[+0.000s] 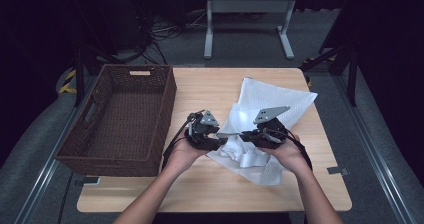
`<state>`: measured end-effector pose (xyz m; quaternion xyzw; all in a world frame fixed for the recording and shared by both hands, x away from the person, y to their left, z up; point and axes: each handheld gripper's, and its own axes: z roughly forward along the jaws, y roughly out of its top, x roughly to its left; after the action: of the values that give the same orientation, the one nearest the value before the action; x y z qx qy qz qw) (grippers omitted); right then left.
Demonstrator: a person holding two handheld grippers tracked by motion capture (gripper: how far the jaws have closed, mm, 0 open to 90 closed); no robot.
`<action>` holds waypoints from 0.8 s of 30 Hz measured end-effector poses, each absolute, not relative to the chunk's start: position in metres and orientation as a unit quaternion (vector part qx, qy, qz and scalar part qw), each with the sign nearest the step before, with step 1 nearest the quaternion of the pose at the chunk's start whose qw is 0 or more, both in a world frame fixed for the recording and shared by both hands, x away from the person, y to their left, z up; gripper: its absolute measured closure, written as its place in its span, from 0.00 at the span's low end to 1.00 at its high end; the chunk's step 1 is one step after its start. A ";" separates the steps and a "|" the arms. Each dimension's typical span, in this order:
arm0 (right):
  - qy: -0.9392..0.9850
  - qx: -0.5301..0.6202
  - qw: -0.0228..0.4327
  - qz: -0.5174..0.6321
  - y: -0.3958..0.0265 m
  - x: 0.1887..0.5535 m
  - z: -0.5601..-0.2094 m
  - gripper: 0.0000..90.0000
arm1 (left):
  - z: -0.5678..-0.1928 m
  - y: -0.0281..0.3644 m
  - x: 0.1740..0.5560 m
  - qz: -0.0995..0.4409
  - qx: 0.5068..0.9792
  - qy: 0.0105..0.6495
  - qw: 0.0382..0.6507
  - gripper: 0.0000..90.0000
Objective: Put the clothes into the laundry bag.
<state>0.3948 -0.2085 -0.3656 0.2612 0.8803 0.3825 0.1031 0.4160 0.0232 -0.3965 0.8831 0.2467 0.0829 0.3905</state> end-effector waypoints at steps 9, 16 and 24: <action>0.879 0.259 0.104 0.387 -0.211 0.394 -0.364 0.96 | -0.406 -0.001 0.426 0.084 0.896 0.216 0.378 0.76; 0.880 0.262 0.112 0.380 -0.213 0.395 -0.366 0.94 | -0.402 0.008 0.424 0.062 0.894 0.215 0.389 0.99; 0.882 0.266 0.138 0.363 -0.215 0.390 -0.371 0.76 | -0.399 0.015 0.423 0.042 0.885 0.230 0.402 0.99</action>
<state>0.3895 -0.2146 -0.3713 0.2664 0.8823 0.3626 0.1382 0.4233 0.0148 -0.3986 0.8855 0.2295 0.0418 0.4019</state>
